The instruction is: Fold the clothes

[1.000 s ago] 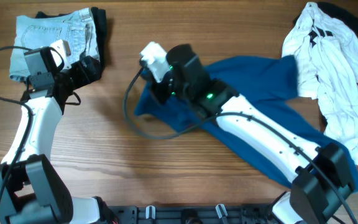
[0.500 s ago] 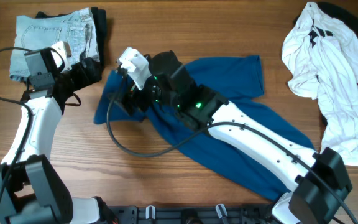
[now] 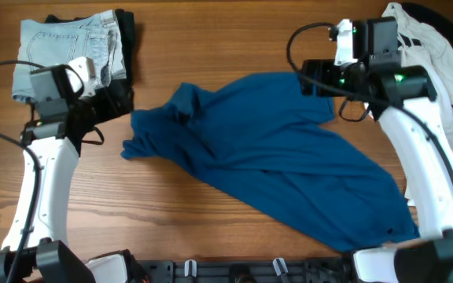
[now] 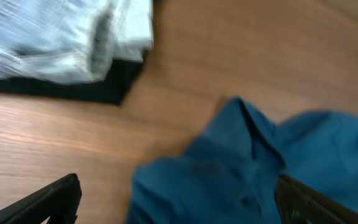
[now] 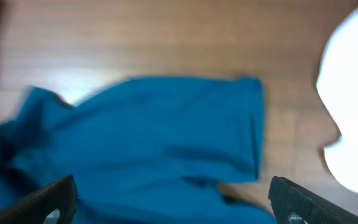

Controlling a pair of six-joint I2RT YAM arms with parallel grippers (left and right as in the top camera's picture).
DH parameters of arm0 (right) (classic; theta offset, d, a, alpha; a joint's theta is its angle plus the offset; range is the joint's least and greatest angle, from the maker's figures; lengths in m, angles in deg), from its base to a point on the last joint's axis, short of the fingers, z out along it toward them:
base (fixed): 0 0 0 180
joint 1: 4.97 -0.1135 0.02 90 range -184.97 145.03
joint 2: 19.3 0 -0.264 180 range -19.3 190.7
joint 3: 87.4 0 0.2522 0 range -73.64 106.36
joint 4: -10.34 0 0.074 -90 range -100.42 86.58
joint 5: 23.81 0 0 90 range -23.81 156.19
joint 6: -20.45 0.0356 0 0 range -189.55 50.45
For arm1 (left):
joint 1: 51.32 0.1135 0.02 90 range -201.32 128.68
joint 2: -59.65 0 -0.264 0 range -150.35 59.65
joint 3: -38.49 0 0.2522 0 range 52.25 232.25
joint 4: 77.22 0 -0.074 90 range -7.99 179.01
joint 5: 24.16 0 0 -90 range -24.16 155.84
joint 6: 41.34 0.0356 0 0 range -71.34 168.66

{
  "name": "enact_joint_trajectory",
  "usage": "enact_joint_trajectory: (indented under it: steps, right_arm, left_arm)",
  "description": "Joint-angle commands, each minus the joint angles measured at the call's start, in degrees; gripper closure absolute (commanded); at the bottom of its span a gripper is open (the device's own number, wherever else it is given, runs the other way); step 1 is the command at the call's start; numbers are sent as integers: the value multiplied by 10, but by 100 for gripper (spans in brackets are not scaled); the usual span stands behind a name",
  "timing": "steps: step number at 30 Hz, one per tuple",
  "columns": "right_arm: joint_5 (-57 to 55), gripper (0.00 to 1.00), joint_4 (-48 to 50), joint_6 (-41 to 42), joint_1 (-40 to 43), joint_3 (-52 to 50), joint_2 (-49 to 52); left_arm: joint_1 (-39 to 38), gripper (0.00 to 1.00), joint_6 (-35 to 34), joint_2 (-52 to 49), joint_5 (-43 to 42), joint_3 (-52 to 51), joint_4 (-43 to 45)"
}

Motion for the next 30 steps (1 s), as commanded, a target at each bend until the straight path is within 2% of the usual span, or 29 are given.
enact_joint_trajectory:
  steps: [1, 7, 13, 16, 18, 20, 23, 24, 27, 29, 30]
  right_arm:
    - [-13, 0, -31, -19, 26, -25, 82]
    - [-21, 0, -73, -19, 43, -25, 167]
    - [-25, 0, -77, -17, 43, -25, 203]
    - [-25, 1, -64, -12, 43, -34, 224]
    - [-18, 5, -26, 0, 43, -55, 237]
    - [3, 13, 7, 0, 43, -74, 238]
    - [5, 30, 44, 0, 43, -92, 238]
    - [5, 39, 55, 0, 43, -96, 238]
    - [5, 79, 114, -20, 43, -107, 238]
    - [6, 96, 181, -27, 43, -103, 238]
    - [8, 96, 221, -21, 43, -96, 238]
  left_arm:
    - [-38, 0, 27, 6, -4, 7, -26]
    - [-77, 0, 43, -8, 26, 7, -41]
    - [-81, 0, 43, -13, 26, 7, -41]
    - [-81, 0, 43, -13, 26, 7, -41]
    - [-81, 0, 43, -13, 26, 7, -41]
    - [-81, 0, 43, -13, 26, 7, -40]
    - [-81, 0, 42, -13, 25, 7, -40]
    - [-81, 0, 41, -13, 25, 7, -40]
    - [-81, 0, 41, -13, 25, 7, -39]
    - [-81, 0, 41, -13, 25, 7, -34]
    - [-81, 0, 41, -13, 25, 7, -30]
